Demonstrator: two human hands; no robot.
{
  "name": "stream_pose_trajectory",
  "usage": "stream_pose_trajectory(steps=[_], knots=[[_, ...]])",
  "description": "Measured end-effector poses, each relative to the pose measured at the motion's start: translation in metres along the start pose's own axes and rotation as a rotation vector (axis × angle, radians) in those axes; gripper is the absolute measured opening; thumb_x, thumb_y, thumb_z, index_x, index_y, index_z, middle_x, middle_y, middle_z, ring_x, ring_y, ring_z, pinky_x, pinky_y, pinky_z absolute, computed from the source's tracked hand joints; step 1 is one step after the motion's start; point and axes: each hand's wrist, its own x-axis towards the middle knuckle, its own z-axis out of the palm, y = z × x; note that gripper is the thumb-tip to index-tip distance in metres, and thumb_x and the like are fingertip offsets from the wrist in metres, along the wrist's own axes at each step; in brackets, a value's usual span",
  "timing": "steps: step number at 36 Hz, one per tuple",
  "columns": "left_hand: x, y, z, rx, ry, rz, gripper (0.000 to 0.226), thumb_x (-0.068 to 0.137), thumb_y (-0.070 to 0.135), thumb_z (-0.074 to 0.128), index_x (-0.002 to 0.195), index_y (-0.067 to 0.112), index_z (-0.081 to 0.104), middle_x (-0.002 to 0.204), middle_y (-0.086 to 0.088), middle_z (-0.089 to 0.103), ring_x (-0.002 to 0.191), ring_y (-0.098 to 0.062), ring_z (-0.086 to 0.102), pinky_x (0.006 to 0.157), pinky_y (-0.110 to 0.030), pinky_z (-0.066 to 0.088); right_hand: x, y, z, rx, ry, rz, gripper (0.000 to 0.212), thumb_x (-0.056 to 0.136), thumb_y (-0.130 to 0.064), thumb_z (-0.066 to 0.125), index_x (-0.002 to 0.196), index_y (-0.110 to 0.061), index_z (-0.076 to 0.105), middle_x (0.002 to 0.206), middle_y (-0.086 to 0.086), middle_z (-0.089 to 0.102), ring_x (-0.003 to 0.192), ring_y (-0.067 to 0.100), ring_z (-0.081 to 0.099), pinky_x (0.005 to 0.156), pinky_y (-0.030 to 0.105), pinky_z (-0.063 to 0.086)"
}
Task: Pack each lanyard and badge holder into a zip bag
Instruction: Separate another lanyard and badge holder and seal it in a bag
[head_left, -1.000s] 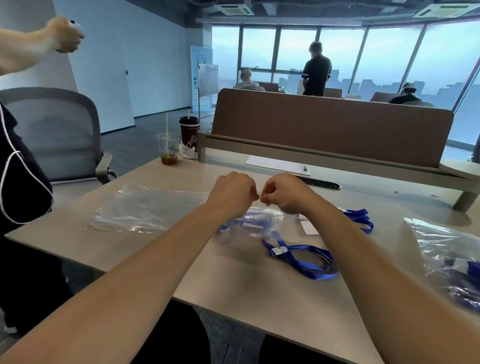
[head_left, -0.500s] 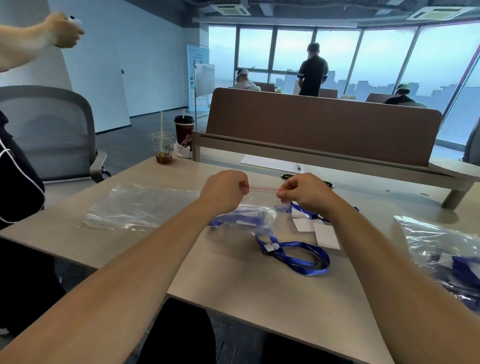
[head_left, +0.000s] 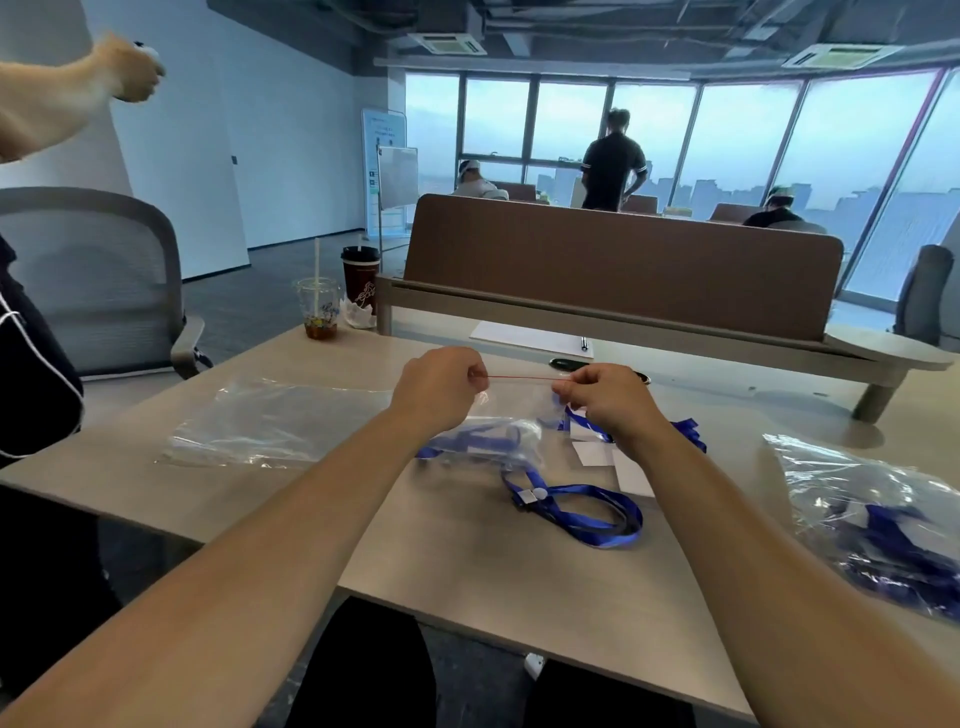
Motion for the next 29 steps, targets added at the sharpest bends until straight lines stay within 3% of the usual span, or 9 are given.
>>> stream_pose_trajectory(steps=[3,6,12,16,19,21,24,26,29], knots=[[-0.002,-0.005,-0.003,-0.007,-0.007,-0.060,0.024,0.093,0.039,0.064,0.110,0.023,0.069,0.106,0.003,0.069,0.093,-0.018,0.062,0.094,-0.037,0.049,0.000,0.000,0.003,-0.034,-0.011,-0.024,0.010,0.094,-0.022,0.067,0.091,-0.013,0.071,0.088,0.004,0.073,0.089,0.022,0.067,0.078,0.033,0.054],[-0.005,-0.012,-0.009,-0.011,0.001,-0.110,0.027,0.092,0.038,0.066,0.111,0.020,0.070,0.106,0.001,0.070,0.094,-0.019,0.062,0.094,-0.038,0.050,-0.001,-0.001,0.005,-0.071,0.035,-0.057,0.010,0.095,-0.020,0.065,0.088,-0.014,0.069,0.086,0.003,0.071,0.083,0.020,0.065,0.080,0.035,0.054],[-0.007,-0.040,-0.021,-0.186,0.061,-0.241,0.017,0.090,0.029,0.071,0.101,0.017,0.069,0.101,-0.002,0.068,0.092,-0.020,0.061,0.085,-0.036,0.052,-0.001,0.002,0.005,-0.033,0.107,-0.072,0.009,0.099,-0.021,0.060,0.100,-0.013,0.063,0.087,-0.001,0.066,0.077,0.010,0.059,0.064,0.020,0.045],[-0.014,-0.047,-0.023,-0.366,0.044,-0.335,0.021,0.091,0.026,0.069,0.106,0.011,0.065,0.101,-0.004,0.065,0.094,-0.021,0.059,0.084,-0.035,0.048,-0.001,0.001,0.008,0.025,0.111,-0.079,0.006,0.102,-0.018,0.054,0.105,-0.014,0.057,0.093,0.003,0.071,0.071,0.013,0.062,0.060,0.021,0.049],[-0.020,-0.046,-0.022,-0.453,0.017,-0.333,0.016,0.094,0.022,0.065,0.091,0.007,0.069,0.091,-0.007,0.069,0.077,-0.016,0.057,0.076,-0.029,0.042,0.000,-0.001,0.011,0.054,0.099,-0.050,0.004,0.104,-0.018,0.050,0.105,-0.015,0.051,0.089,0.004,0.071,0.074,0.027,0.070,0.056,0.027,0.057],[-0.022,-0.046,-0.021,-0.537,0.009,-0.332,0.015,0.096,0.017,0.061,0.084,0.009,0.065,0.088,-0.008,0.071,0.065,-0.017,0.055,0.065,-0.027,0.043,0.001,-0.003,0.014,0.088,0.085,-0.022,0.006,0.106,-0.022,0.045,0.106,-0.016,0.047,0.087,0.008,0.072,0.072,0.034,0.072,0.058,0.038,0.060],[-0.021,-0.041,-0.022,-0.708,0.036,-0.364,0.013,0.100,0.014,0.054,0.089,0.006,0.058,0.087,-0.012,0.073,0.052,-0.024,0.061,0.052,-0.028,0.050,0.001,-0.008,0.017,0.086,0.089,-0.021,0.011,0.107,-0.028,0.040,0.109,-0.017,0.042,0.085,0.012,0.072,0.067,0.031,0.072,0.066,0.044,0.063],[-0.020,-0.034,-0.025,-0.790,0.056,-0.370,0.012,0.101,0.014,0.051,0.097,0.004,0.056,0.087,-0.013,0.073,0.059,-0.028,0.069,0.058,-0.032,0.057,0.001,-0.011,0.015,0.112,0.110,-0.038,0.010,0.106,-0.023,0.043,0.113,-0.016,0.043,0.084,0.014,0.073,0.069,0.026,0.074,0.071,0.041,0.063],[-0.013,-0.024,-0.030,-0.782,0.141,-0.346,0.011,0.102,0.016,0.050,0.100,0.010,0.059,0.088,-0.011,0.073,0.070,-0.020,0.074,0.071,-0.034,0.062,0.006,-0.015,0.009,0.190,0.164,-0.036,0.023,0.100,-0.009,0.055,0.119,-0.015,0.044,0.085,0.010,0.073,0.073,0.020,0.075,0.073,0.033,0.063]])
